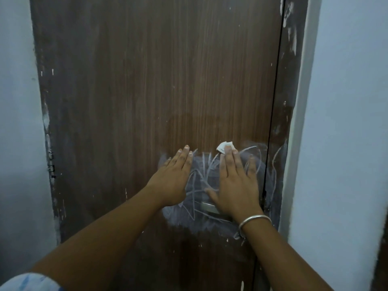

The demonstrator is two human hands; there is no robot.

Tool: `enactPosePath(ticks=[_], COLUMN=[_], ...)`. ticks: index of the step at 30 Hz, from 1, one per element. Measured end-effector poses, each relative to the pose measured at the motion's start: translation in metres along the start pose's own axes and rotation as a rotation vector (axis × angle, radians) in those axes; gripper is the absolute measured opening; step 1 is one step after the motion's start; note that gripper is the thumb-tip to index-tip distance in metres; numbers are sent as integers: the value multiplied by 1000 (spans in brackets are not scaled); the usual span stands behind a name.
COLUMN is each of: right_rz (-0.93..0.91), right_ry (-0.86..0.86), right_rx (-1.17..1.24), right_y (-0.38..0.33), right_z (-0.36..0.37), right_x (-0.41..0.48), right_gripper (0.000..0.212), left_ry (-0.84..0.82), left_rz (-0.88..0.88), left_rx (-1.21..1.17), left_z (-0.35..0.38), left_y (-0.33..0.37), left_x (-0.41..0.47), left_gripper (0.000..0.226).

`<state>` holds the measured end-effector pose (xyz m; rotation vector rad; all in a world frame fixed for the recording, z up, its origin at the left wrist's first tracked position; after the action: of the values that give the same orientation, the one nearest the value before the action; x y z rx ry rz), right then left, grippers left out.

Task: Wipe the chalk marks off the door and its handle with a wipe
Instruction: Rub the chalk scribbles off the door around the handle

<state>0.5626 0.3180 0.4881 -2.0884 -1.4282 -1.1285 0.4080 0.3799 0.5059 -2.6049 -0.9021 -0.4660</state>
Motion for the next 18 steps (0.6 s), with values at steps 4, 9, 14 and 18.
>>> enactPosePath(ticks=[4,9,14,18], right_rz=[246,211,241,393], right_ry=[94,40,52,38], right_rx=[0,79,29,140], right_y=[24,20,38,47], right_z=[-9,-4,0,-7], right_x=[5,1,-9,-1], right_gripper=[101,103,103,105], left_ry=[27,22,52,52], left_rz=[28,39,47,57], left_rx=[-1,-6,-10,-22], left_z=[3,4,6,6], left_y=[10,23,34,39], left_x=[6,12,17,19], left_gripper=[91,93,94,92])
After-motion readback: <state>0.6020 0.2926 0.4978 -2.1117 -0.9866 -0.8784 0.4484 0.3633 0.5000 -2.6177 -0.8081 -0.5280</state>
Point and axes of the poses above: each hand's wrist, its own x-axis towards the middle knuckle, its own z-axis out of the palm, y = z × x, the point moved 2 cm from there along x, towards the middle knuckle, and after that the axes turned 8 degrees about z, right-handed, at the moved point
